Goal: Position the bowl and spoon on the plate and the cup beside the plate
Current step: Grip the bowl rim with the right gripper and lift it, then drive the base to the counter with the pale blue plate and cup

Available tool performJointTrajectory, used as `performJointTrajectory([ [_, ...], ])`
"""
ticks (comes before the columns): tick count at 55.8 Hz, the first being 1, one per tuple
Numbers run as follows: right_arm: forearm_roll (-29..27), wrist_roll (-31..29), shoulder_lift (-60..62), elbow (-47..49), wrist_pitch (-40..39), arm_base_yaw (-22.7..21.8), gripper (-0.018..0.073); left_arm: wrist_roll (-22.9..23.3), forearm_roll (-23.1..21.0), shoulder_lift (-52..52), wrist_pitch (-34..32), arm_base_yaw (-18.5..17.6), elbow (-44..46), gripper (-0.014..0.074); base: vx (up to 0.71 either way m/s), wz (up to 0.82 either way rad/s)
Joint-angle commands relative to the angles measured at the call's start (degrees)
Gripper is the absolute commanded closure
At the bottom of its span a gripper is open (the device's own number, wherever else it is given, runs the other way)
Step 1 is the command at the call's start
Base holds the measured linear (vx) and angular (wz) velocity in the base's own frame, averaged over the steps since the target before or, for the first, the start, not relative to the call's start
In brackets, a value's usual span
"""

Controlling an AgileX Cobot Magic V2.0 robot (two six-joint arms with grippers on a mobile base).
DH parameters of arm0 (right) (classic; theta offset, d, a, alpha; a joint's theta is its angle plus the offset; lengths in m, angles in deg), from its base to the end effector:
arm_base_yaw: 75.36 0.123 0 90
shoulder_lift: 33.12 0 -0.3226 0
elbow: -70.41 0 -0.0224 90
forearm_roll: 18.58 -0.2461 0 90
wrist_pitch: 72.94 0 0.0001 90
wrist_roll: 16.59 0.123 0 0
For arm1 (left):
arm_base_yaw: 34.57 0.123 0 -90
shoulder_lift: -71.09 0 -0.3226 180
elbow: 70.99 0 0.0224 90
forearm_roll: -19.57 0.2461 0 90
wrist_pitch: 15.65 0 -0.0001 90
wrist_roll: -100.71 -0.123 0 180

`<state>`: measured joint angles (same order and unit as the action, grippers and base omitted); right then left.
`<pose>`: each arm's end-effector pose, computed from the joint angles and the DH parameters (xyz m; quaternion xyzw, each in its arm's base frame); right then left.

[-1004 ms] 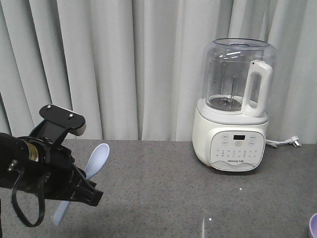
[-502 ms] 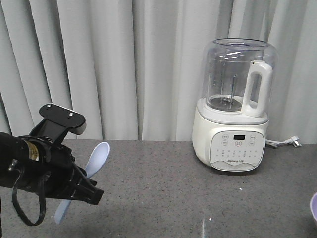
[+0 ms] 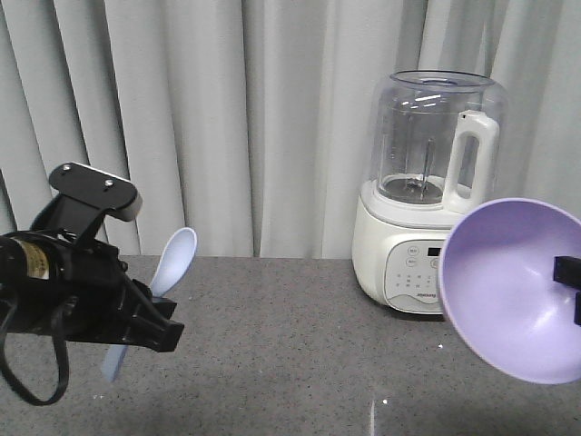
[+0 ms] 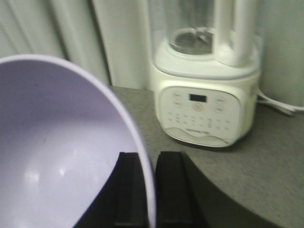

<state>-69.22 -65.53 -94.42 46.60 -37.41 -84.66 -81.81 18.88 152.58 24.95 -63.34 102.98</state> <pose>0.1983 0.0236 0.4126 -0.0976 0.7996 0.1214 0.5800 0.2571 -0.1423 0.3991 0.2402 0.8666 -0.1047 0.4247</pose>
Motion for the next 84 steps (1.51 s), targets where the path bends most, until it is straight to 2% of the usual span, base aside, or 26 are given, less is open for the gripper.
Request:
performJointTrajectory([
  [1,-1.41,-1.34,2.61,1.71,-3.35,3.99,0.0568,0.14,-0.55,-6.62,-9.62,-0.27,-1.95,0.0601,0.00,0.00],
  [9,5.52,1.15,5.60,1.66,-3.30,8.18,0.0568,0.24,-0.93,-15.97,-15.57,-0.27,-11.97,0.0600,0.00,0.00],
  [14,11.39,4.08,7.02,1.51,-2.87,8.43,0.0568,0.24,-1.97,-22.69,-19.38,-0.27,-19.37,0.0600,0.00,0.00],
  [19,14.90,5.10,9.34,-1.05,-3.43,8.36,0.0568,0.30,-2.09,-30.54,-23.23,-0.27,-26.15,0.0599,0.00,0.00],
  [26,13.58,4.85,14.15,-8.36,-7.36,8.36,0.0568,3.28,-2.02,-39.63,-28.13,-0.27,-32.76,0.0596,0.00,0.00],
  [33,12.23,4.85,18.02,-11.93,-8.78,8.36,0.0568,3.41,-1.88,-44.70,-30.35,-0.27,-34.40,0.0596,0.00,0.00],
  [84,11.27,4.91,19.39,-12.52,-8.48,8.36,0.0568,3.41,-1.88,-45.13,-29.06,-0.27,-34.40,0.0596,0.00,-0.01],
])
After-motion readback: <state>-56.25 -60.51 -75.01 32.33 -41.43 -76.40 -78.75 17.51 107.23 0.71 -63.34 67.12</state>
